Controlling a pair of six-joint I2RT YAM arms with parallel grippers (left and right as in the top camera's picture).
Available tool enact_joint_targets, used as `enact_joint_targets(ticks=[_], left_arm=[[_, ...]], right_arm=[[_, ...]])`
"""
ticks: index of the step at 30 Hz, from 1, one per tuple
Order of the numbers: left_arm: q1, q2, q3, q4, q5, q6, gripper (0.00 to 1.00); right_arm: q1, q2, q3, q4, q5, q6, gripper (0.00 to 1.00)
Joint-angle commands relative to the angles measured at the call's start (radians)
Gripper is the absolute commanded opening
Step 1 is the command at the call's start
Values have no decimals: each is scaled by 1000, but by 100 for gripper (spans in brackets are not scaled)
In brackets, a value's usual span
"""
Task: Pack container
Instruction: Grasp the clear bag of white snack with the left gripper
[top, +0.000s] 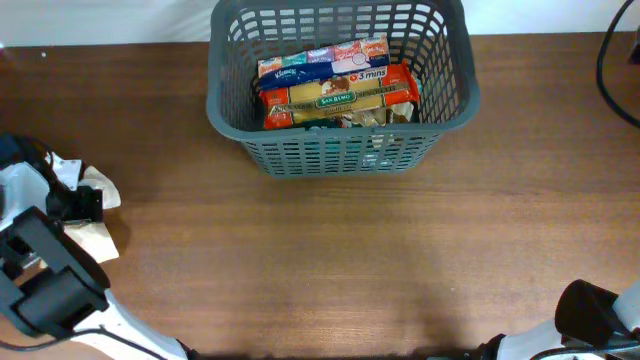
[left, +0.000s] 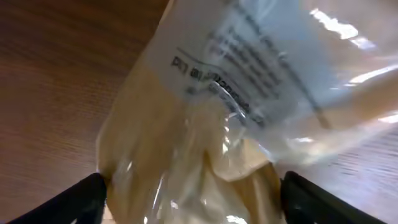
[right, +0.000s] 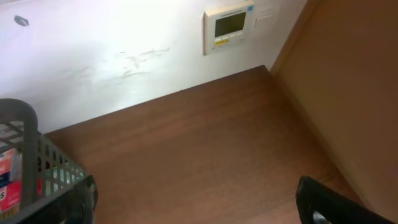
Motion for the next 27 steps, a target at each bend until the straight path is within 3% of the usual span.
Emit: enact_joint_targets(ticks=[1,3,4,6,7,13,18,27], left_arm=[[-2,59,-2,0,-50,-6,78],[-3,80,-2,-4,-50,-8,64],[-3,83,-2,-5,-50,-13,49],[-3,82,1,1,-50,-45,10],[-3,81,11,0,-50,-66,2],[-4,71,210,-107,159,-118,2],[-18,69,538,-269,357,-118,2],[-166,69,1125,-480,534,-87,2]], right_arm=[[-3,3,-2,2,-6,9,99],[-3,3,-2,2,-6,9,99],[-3,3,-2,2,-6,9,99],[-3,3,-2,2,-6,9,99],[-3,3,-2,2,-6,9,99],[-3,3,-2,2,-6,9,99],[-3,3,-2,3,-6,9,99],[-3,3,-2,2,-6,9,99]])
